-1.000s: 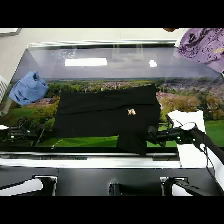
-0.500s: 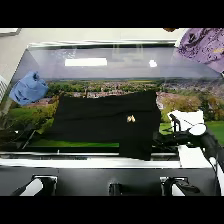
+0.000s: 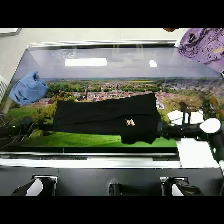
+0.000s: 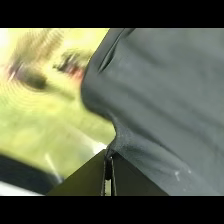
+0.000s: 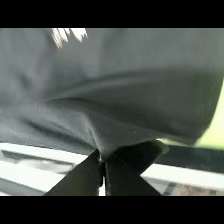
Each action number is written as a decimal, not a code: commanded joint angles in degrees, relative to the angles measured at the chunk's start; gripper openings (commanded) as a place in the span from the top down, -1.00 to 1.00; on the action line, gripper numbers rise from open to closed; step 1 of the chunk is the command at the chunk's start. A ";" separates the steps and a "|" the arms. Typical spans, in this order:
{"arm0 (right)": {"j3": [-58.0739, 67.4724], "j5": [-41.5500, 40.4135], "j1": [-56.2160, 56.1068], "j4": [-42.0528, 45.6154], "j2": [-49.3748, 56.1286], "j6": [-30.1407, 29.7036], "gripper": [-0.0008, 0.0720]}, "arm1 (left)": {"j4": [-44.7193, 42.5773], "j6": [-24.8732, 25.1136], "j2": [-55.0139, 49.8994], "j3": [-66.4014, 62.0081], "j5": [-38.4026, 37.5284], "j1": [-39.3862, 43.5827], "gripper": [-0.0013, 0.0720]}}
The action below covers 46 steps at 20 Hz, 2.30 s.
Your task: Fold the clothes and pants, and hang the long-sleeved shirts on hangers.
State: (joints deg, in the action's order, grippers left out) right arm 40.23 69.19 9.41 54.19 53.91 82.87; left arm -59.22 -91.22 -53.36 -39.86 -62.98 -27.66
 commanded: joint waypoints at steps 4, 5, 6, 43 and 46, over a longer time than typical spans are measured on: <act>20.50 -2.67 -0.04 -2.10 23.17 -5.11 0.91 | 0.76 1.20 -13.03 -7.21 11.93 6.27 0.93; 24.26 -2.97 -0.04 -2.08 26.27 -5.07 0.91 | 0.76 1.20 -15.06 -8.92 12.33 6.51 0.94; 27.47 -2.97 -0.26 -2.21 28.98 -4.94 0.91 | 0.74 1.22 -17.31 -10.78 12.35 6.82 0.93; 51.28 11.34 11.34 -9.84 58.38 -5.29 -0.68 | -1.36 1.18 -31.50 -34.16 6.82 12.63 -0.78; 51.28 9.99 11.34 -10.25 59.01 -5.33 -0.68 | -1.38 1.18 -31.52 -34.16 6.84 12.63 -0.78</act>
State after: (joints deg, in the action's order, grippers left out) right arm 91.44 78.98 20.60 45.76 111.59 78.78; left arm -60.55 -90.02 -85.03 -73.82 -56.03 -14.98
